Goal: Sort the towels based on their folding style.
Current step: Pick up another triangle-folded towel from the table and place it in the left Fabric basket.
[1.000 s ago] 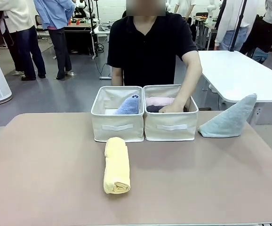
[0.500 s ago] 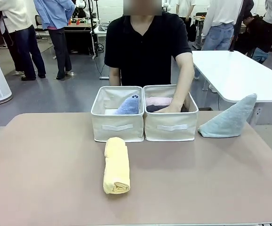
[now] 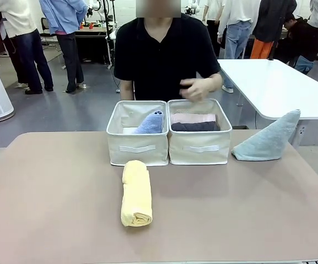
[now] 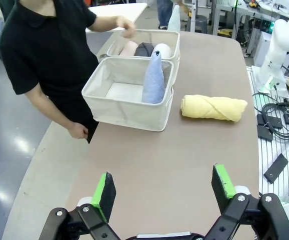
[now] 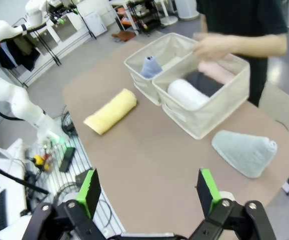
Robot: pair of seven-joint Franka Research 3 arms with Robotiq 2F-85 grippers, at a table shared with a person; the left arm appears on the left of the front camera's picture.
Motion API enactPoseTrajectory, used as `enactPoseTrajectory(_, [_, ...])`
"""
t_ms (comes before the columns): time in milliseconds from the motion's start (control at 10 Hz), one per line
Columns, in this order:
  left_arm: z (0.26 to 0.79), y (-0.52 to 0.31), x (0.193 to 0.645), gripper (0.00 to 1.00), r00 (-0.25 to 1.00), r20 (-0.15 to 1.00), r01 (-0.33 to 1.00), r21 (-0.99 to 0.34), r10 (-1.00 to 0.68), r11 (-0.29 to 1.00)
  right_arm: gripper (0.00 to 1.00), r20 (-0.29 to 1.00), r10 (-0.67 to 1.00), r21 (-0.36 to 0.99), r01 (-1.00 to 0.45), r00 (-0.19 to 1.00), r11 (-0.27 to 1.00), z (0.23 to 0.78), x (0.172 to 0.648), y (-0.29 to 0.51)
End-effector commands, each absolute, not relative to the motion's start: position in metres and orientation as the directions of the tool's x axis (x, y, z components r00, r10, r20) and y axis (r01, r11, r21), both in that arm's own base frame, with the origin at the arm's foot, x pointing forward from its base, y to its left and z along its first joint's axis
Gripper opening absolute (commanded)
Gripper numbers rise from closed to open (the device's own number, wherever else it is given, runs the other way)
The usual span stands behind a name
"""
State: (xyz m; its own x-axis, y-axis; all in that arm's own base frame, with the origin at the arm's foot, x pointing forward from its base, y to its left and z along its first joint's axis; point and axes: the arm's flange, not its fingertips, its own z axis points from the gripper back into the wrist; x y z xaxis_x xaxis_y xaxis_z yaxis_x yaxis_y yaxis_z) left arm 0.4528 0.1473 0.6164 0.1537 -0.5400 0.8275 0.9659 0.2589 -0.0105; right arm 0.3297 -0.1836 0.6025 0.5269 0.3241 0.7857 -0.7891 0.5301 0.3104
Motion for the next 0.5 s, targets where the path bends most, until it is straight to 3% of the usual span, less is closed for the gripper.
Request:
enactPoseTrajectory(0, [0.617,0.146,0.455,1.00,0.167,0.809,0.960,-0.005,-0.563,0.278,1.00,0.657,0.439,0.266,-0.733,0.613,0.626,0.614,0.336,-0.156])
enactPoseTrajectory(200, [0.617,0.146,0.455,1.00,0.167,0.809,0.960,-0.005,-0.563,0.278,1.00,0.558,0.538,0.217,-0.737,0.632,0.640,0.629,0.357,-0.119])
enactPoseTrajectory(400, [0.617,0.146,0.455,1.00,0.167,0.809,0.960,-0.005,-0.563,0.278,1.00,0.446,0.752,0.070,-0.857,0.485,0.511,0.633,0.381,-0.079])
